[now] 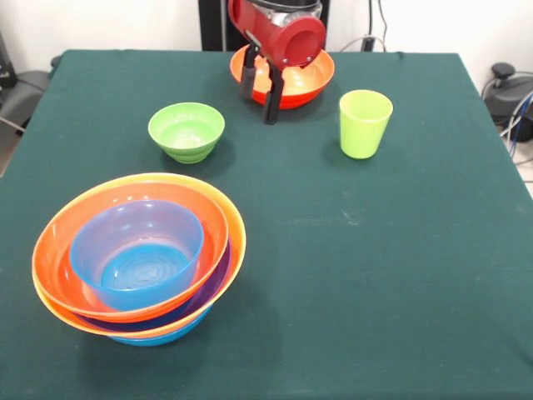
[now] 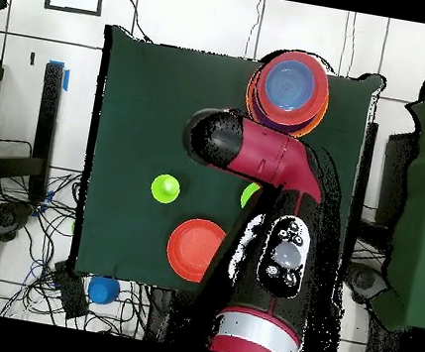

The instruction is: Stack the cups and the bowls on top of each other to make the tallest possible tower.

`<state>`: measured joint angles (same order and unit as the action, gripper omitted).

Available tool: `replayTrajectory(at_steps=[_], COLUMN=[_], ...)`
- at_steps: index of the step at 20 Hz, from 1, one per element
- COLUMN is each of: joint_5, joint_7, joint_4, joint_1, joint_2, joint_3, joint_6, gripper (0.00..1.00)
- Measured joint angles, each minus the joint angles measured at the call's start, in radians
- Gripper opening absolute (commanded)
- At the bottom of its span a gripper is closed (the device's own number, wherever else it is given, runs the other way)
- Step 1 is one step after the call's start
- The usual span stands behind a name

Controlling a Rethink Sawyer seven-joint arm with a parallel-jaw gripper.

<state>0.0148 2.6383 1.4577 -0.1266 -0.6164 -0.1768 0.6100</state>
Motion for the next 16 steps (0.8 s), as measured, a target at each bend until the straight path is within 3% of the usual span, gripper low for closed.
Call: replayTrajectory(at_steps=[16], joint_5=[0.102], joint_7=[0.0], joint_4=[0.218], joint_1=[0.037], joint_2=[-0.002], joint_3=[-0.068], joint_6=[-0.139], gripper=[1.0])
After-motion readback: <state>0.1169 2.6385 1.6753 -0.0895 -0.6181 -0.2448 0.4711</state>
